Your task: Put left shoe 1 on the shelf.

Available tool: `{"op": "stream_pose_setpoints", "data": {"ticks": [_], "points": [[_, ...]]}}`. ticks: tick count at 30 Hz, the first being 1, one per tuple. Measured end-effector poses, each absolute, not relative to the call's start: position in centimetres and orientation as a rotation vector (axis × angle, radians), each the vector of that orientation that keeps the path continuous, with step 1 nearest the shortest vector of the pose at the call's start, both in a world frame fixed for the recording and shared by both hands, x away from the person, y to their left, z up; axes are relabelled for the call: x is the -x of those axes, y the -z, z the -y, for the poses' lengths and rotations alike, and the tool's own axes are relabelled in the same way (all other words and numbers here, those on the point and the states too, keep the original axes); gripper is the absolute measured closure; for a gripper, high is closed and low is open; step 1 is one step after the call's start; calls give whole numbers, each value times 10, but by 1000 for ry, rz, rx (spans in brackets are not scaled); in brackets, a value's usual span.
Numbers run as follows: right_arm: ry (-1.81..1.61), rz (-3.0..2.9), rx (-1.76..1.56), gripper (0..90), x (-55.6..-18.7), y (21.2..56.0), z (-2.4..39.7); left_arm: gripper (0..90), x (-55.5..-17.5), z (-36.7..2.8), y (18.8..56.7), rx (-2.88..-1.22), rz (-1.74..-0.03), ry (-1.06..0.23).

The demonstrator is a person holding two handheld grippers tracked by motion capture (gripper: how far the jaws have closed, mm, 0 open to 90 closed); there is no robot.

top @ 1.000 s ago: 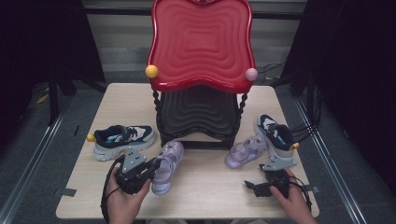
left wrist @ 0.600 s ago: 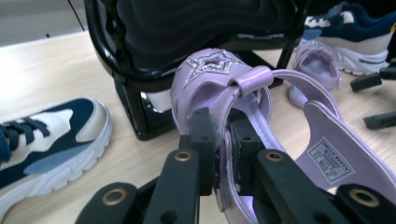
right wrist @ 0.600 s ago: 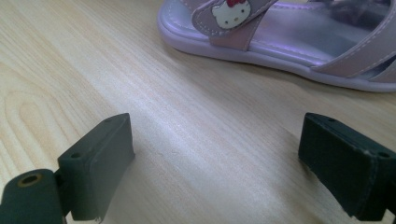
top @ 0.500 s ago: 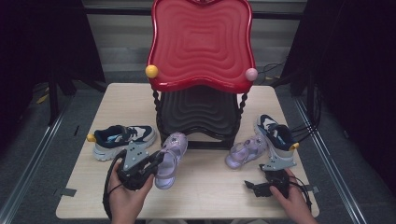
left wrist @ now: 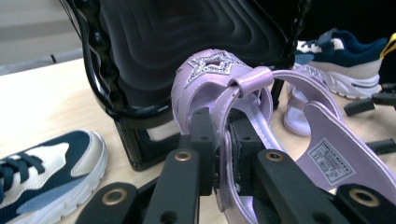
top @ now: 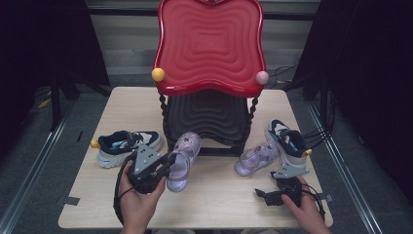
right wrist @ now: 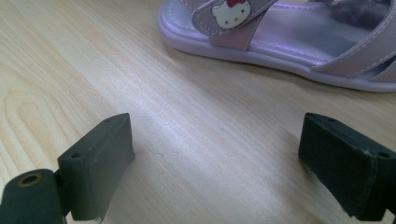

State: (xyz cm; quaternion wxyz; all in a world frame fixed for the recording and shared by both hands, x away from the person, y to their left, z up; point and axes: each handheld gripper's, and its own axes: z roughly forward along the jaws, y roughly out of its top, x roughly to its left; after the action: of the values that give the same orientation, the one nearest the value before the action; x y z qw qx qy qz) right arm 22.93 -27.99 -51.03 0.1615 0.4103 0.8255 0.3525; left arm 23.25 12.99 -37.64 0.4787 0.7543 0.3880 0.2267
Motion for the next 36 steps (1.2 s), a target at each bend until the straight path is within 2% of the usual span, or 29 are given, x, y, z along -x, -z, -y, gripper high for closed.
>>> {"op": "stream_pose_setpoints", "data": {"ticks": [36], "points": [[-1006,-2356,-1169,96,-229,510,280,829,-281,-95,367,-1678,-998,-707]]}}
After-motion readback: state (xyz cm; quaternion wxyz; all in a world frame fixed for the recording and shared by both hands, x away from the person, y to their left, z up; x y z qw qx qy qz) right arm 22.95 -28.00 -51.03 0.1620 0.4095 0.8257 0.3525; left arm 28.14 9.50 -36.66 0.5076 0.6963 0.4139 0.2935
